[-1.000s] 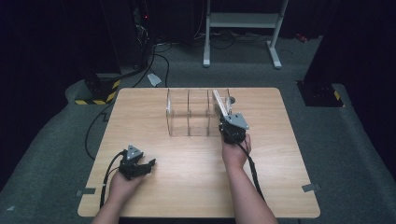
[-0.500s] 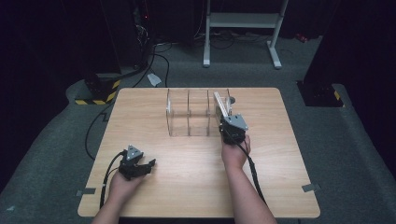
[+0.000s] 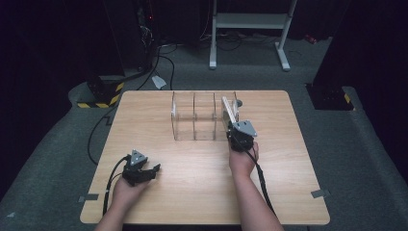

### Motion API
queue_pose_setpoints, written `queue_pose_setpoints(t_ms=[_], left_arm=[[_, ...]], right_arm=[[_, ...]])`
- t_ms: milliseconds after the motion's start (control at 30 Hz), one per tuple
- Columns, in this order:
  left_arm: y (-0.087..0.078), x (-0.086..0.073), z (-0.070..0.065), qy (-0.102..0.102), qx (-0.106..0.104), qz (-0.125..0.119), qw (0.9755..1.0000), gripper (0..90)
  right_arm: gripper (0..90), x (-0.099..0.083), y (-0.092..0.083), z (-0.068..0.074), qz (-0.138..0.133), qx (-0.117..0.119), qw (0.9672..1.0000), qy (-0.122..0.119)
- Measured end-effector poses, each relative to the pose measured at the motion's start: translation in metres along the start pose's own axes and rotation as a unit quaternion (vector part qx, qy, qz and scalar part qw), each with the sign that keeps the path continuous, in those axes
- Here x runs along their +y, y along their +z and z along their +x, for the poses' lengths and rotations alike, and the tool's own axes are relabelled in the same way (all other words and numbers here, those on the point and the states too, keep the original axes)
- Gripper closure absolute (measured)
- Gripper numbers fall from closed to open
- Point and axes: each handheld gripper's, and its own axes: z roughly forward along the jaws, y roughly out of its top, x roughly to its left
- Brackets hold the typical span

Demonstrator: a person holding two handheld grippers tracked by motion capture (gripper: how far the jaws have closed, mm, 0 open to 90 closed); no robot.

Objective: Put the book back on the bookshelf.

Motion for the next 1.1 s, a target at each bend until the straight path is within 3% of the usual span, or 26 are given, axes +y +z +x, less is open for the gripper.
queue_pose_setpoints(t_ms=[667,967,1100], left_arm=[[0.000,0.000,0.000,-0.001,0.000,0.000,1.0000,35.5],[0.000,0.000,0.000,-0.001,0.000,0.000,1.0000,35.5],[0.000,0.000,0.000,-0.001,0.000,0.000,1.0000,35.5]], right_arm=[[72.9,-0.006,-0.004,0.001,0.021,0.005,0.9997,0.008],[67.1,-0.003,-0.009,-0.002,0.029,0.016,0.9994,0.004],[69.9,-0.003,-0.014,-0.003,0.028,0.020,0.9994,0.004]])
